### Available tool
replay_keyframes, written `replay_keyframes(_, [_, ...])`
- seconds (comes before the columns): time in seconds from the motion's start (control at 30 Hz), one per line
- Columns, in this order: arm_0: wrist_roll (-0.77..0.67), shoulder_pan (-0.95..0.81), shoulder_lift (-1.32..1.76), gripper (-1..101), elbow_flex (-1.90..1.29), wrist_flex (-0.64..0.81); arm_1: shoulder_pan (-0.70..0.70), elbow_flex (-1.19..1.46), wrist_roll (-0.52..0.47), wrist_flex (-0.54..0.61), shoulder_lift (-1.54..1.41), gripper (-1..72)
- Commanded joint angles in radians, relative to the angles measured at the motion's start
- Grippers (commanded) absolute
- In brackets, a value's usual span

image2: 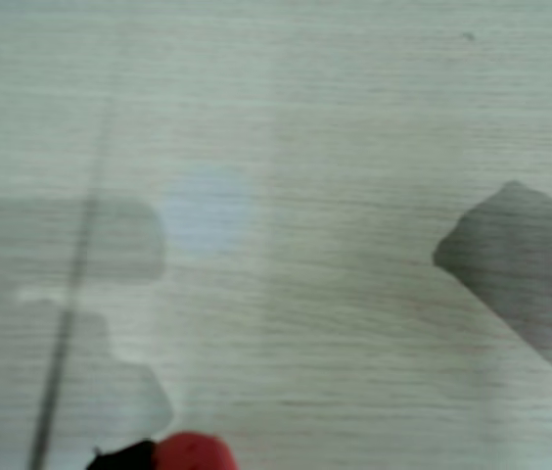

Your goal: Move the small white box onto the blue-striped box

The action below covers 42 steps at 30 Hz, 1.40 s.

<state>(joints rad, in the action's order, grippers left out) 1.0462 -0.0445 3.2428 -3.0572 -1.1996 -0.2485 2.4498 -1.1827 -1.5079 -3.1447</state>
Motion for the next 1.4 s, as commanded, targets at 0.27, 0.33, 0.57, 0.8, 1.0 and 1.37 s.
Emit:
replay_keyframes(0.27, [0.028, -0.028, 0.029, 0, 0.018, 0.011, -0.4, -0.336, 0.058, 0.264, 0.158, 0.2])
replay_keyframes(0.33, [0.021, -0.028, 0.029, 0, 0.018, 0.012, -0.48, -0.417, 0.081, 0.282, 0.281, 0.2])
replay_keyframes(0.57, [0.018, -0.029, 0.031, 0, 0.018, 0.014, -0.896, -1.218, 0.091, -0.091, 1.239, 30.3])
replay_keyframes(0.8, [0.0, -0.023, 0.031, 0, 0.018, 0.025, -0.954, -1.999, -0.115, -0.356, 2.129, 39.2])
replay_keyframes(1.0, [0.003, -0.023, 0.031, 0, 0.018, 0.023, -0.841, -2.223, -0.239, -0.356, 2.433, 39.7])
replay_keyframes(1.37, [0.015, -0.023, 0.031, 0, 0.018, 0.018, -0.833, -2.293, -0.198, -0.356, 2.622, 38.7])
